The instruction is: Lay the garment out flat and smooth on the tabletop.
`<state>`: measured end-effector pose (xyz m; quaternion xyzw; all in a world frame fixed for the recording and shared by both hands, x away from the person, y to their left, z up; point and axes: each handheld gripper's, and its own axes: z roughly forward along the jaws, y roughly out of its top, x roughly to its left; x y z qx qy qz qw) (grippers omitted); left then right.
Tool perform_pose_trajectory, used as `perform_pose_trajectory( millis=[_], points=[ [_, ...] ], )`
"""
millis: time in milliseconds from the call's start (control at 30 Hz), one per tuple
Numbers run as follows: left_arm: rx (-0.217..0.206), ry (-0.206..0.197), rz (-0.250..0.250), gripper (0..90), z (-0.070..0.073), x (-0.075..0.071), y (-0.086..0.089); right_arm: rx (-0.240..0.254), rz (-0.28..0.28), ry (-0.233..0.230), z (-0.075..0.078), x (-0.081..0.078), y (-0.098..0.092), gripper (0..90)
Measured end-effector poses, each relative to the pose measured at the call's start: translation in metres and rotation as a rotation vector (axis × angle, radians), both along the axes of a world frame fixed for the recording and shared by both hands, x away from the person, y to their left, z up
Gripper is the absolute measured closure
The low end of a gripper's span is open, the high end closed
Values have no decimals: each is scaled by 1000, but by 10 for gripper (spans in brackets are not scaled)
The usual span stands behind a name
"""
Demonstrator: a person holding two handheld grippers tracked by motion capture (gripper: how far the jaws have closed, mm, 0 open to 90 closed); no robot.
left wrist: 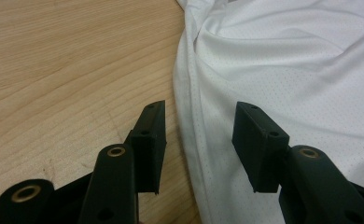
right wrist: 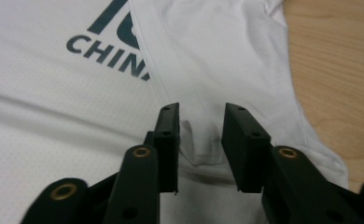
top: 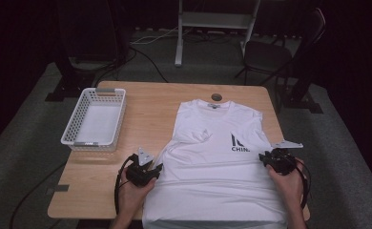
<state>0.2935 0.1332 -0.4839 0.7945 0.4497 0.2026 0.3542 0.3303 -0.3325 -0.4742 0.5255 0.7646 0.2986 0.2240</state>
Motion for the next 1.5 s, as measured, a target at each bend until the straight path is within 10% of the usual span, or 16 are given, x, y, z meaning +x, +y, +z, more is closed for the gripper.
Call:
perform_pose_trajectory(
  millis=[333,1500],
  points=[
    [0,0,0,557,0,0,0,3,-31,-3,0,-2,-11,838],
    [0,1,-1,554,0,0,0,-94,-201,-48,15,-7,-70,840]
  ],
)
